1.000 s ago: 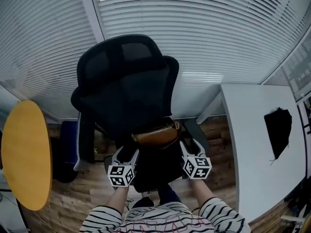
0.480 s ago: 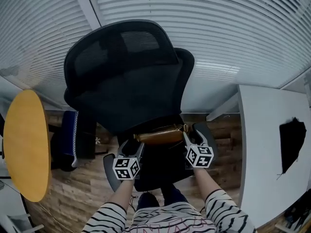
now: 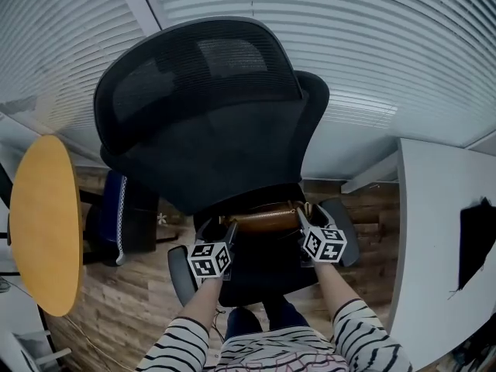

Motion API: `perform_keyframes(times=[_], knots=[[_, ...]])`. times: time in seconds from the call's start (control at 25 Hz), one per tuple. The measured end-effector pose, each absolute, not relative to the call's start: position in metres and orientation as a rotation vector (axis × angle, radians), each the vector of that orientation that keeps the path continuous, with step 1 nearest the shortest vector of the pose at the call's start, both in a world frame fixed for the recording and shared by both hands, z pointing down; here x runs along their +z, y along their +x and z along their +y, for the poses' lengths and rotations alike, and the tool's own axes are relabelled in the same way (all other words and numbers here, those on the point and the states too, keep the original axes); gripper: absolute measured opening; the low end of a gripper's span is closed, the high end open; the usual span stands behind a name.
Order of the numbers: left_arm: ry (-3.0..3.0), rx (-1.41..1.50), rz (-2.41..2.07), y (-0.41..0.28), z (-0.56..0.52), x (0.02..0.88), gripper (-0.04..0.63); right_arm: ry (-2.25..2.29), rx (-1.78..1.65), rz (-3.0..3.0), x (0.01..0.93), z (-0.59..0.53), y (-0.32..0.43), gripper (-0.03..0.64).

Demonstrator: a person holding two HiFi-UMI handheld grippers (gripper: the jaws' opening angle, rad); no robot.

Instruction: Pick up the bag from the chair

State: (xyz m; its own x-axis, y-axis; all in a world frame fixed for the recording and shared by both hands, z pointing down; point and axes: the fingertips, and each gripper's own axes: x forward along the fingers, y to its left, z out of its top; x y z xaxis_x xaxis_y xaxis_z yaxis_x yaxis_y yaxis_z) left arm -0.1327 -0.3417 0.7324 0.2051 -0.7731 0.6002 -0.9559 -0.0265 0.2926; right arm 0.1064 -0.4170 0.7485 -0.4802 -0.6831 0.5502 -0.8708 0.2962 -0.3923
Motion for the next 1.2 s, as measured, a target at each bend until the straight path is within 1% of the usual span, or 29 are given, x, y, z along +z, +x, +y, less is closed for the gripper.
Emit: perform_keyframes(times=[0.24,0.4,0.44,0.48,0.52,0.64,0.84,1.2], knots=[[1.771,0.383,-1.553,-0.128,-0.347,0.760,0.250,1.425,1.016,-2.327,0.754,-0.422,0.105,0.262],[1.725,0.369,-1.577,-0.131,-0.349,0.768,0.249,1.391,1.057,-2.364,0.754,-0.422,0.102,0.257],[1.709,0.361,-1.593,-0.135,-0.349,0.769,0.240,1.383,1.061,-2.366,0.754,-0.421,0.101,0.237],[1.694,0.350,-1.606,-0.139,-0.350,0.770,0.192,1.374,1.055,-2.365,0.754,-0.420,0.100,0.214],[1.684,0.337,-1.612,-0.141,-0.350,0.771,0.162,1.364,1.039,-2.361,0.754,-0.419,0.099,0.202],[1.688,0.321,-1.599,-0.144,-0.350,0.772,0.145,1.361,0.984,-2.330,0.753,-0.413,0.097,0.170],[1.747,0.331,-1.558,-0.142,-0.352,0.764,0.113,1.433,0.942,-2.249,0.751,-0.401,0.105,0.138],[1.937,0.367,-1.542,-0.141,-0.347,0.710,0.101,1.553,1.002,-2.197,0.721,-0.353,0.111,0.121]])
